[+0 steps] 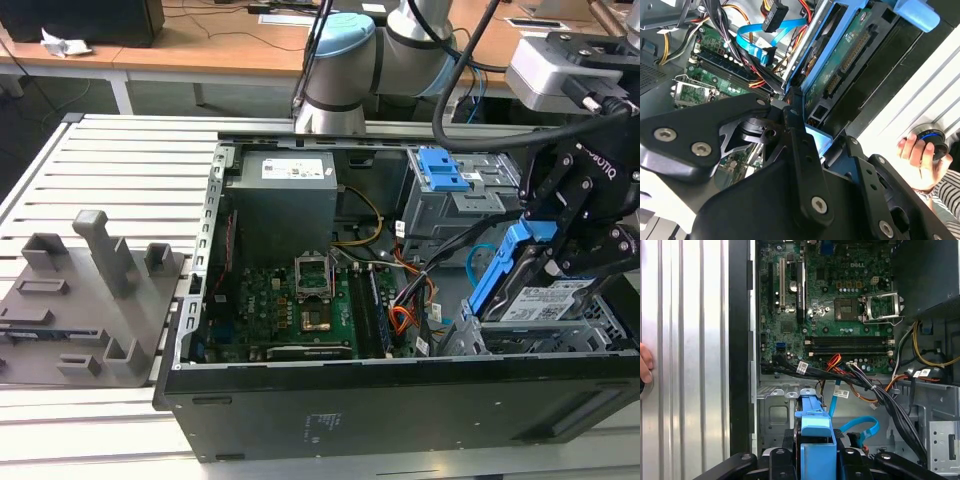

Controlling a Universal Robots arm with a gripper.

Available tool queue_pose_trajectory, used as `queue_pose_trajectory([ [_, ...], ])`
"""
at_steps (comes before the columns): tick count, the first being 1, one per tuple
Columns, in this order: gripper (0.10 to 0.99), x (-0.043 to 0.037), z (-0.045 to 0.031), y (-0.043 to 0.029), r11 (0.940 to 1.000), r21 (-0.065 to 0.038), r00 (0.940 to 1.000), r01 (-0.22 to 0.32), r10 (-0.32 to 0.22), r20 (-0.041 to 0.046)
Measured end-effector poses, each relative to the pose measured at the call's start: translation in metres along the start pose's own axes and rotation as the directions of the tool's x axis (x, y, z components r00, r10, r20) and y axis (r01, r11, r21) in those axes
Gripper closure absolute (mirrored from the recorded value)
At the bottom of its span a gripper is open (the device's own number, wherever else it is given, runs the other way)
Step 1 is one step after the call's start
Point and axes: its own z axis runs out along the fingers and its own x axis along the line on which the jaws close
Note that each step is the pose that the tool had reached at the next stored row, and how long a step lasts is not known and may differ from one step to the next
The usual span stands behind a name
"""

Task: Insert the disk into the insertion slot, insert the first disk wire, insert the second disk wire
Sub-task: 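Insert the disk into the insertion slot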

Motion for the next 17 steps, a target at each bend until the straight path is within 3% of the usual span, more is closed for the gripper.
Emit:
queue_pose_trajectory([
  [8, 0.714, 0.0, 0.0006, 0.0, 1.0, 0.0, 1.0, 0.0, 0.0, 0.0001],
  [9, 0.647, 0.0, 0.0006, 0.0, 1.0, 0.0, 1.0, 0.0, 0.0, 0.0],
  [14, 0.647, 0.0, 0.0006, 0.0, 1.0, 0.0, 1.0, 0.0, 0.0, -0.0001],
  [16, 0.667, 0.0, 0.0006, 0.0, 1.0, 0.0, 1.0, 0.0, 0.0, -0.0001],
  [17, 0.729, 0.0, 0.0007, 0.0, 1.0, 0.0, 1.0, 0.0, 0.0, 0.0],
])
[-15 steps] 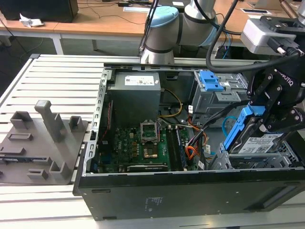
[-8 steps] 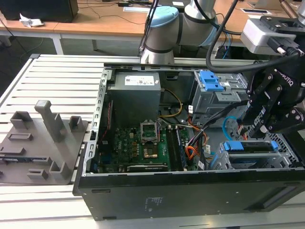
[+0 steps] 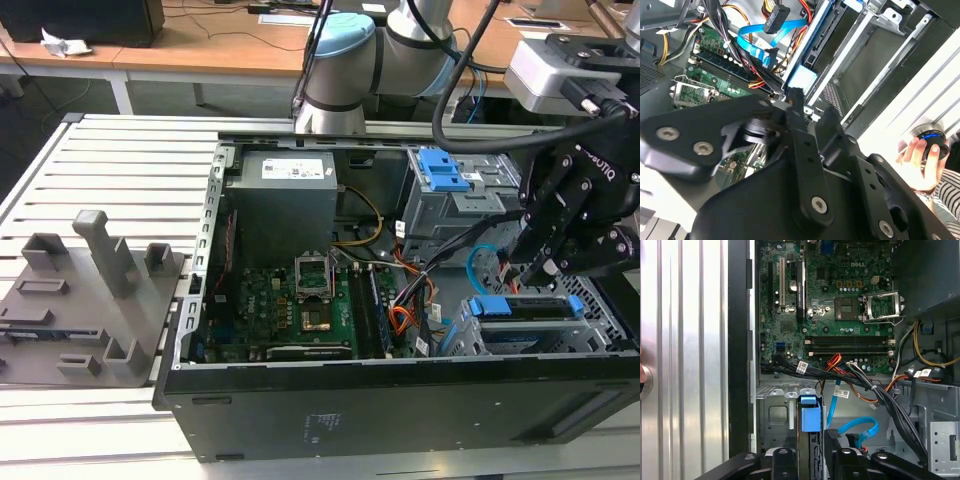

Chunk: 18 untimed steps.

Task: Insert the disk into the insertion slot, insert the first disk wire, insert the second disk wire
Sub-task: 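Insert the disk into the insertion slot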

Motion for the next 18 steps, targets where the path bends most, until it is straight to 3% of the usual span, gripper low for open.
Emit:
queue_pose_trajectory([
  [3, 0.914, 0.0, 0.0, 0.0, 1.0, 0.0, 1.0, 0.0, 0.0, -0.0001],
  [4, 0.914, 0.0, 0.0001, 0.0, 1.0, 0.0, 1.0, 0.0, 0.0, 0.0],
  [5, 0.973, 0.0, 0.0001, 0.0, 1.0, 0.0, 1.0, 0.0, 0.0, 0.0],
  [11, 0.98, -0.0001, 0.0003, -0.0022, 1.0, 0.0, 1.0, 0.0, 0.0, 0.0003],
  [18, 0.98, -0.0035, -0.0006, -0.0255, 1.0, -0.002, 1.0, 0.0, 0.0, 0.0001],
])
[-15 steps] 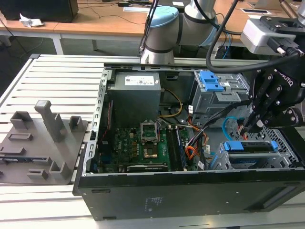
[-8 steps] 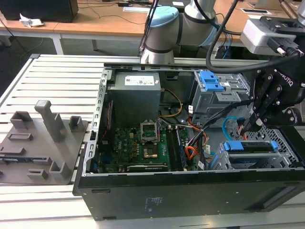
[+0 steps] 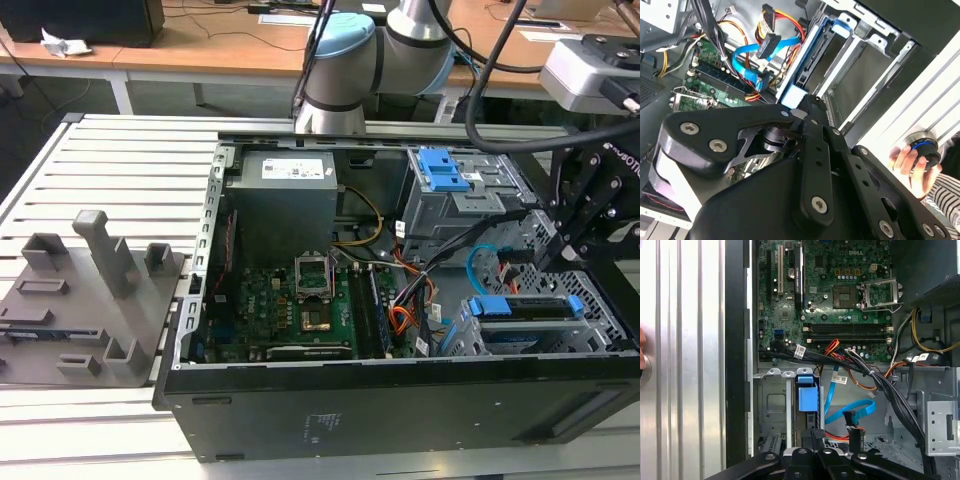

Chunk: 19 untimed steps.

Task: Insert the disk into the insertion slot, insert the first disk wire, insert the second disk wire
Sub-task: 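Insert the disk into the insertion slot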

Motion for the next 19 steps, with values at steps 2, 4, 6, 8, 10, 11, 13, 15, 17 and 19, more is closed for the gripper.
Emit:
queue_pose_trajectory([
  [2, 0.98, -0.0001, 0.0007, -0.0025, 1.0, 0.0, 1.0, 0.0, 0.0, 0.0],
  [4, 0.98, -0.0001, 0.0036, -0.0039, 1.0, 0.0, 1.0, 0.0, 0.0, -0.0001],
  [6, 0.98, -0.0001, 0.0066, -0.0048, 1.0, 0.0, 1.0, 0.0, 0.0, 0.0],
  [8, 0.98, -0.0001, 0.0094, -0.0053, 1.0, 0.0, 1.0, 0.0, 0.0, -0.0001],
  [10, 0.98, -0.0002, 0.0125, -0.0059, 1.0, 0.0, 1.0, 0.0, 0.0, -0.0001],
  [11, 0.98, -0.0002, 0.0139, -0.0062, 1.0, 0.0, 1.0, 0.0, 0.0, 0.0],
  [13, 0.98, -0.0002, 0.0164, -0.0067, 1.0, 0.0, 1.0, 0.0, 0.0, -0.0001],
  [15, 0.98, -0.0002, 0.02, -0.0081, 1.0, 0.0, 1.0, 0.0, 0.0, -0.0001],
  [17, 0.98, -0.0003, 0.0237, -0.0098, 1.0, 0.0, 1.0, 0.0, 0.0, -0.0001],
  [19, 0.98, -0.0002, 0.0252, -0.012, 1.0, 0.0, 1.0, 0.0, 0.0, -0.0003],
])
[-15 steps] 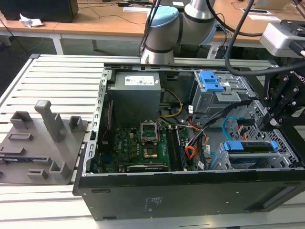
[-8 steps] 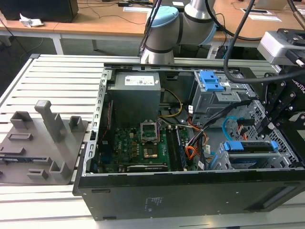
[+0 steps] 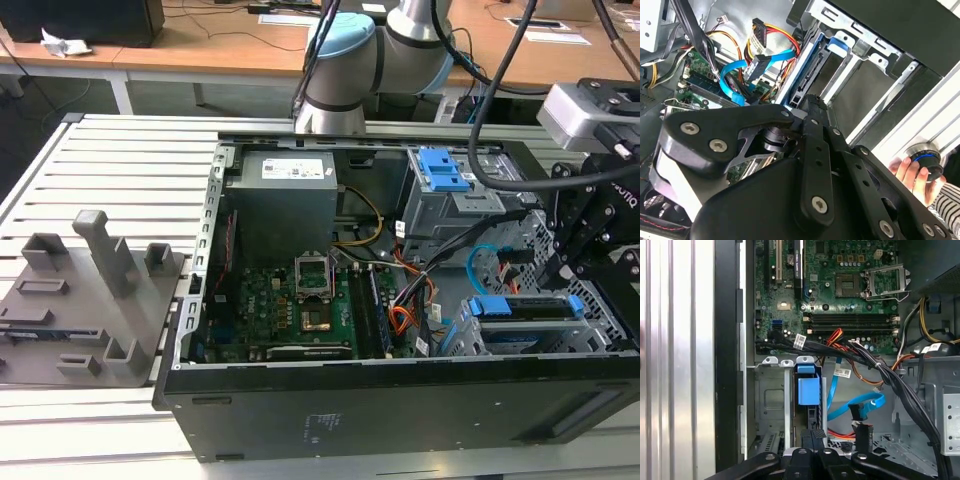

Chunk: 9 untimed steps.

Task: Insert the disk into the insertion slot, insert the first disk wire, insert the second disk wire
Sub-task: 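Insert the disk into the insertion slot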

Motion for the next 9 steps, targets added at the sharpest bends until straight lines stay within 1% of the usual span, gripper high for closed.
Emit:
queue_pose_trajectory([
  [1, 0.98, -0.0002, 0.0016, -0.0044, 1.0, 0.0, 1.0, 0.0, 0.0, 0.0003],
  [2, 0.98, -0.0002, 0.0019, -0.0054, 1.0, 0.0, 1.0, 0.0, 0.0, 0.0003],
  [9, 0.98, -0.0002, 0.0022, -0.0058, 1.0, 0.0, 1.0, 0.0, 0.0, 0.0002],
])
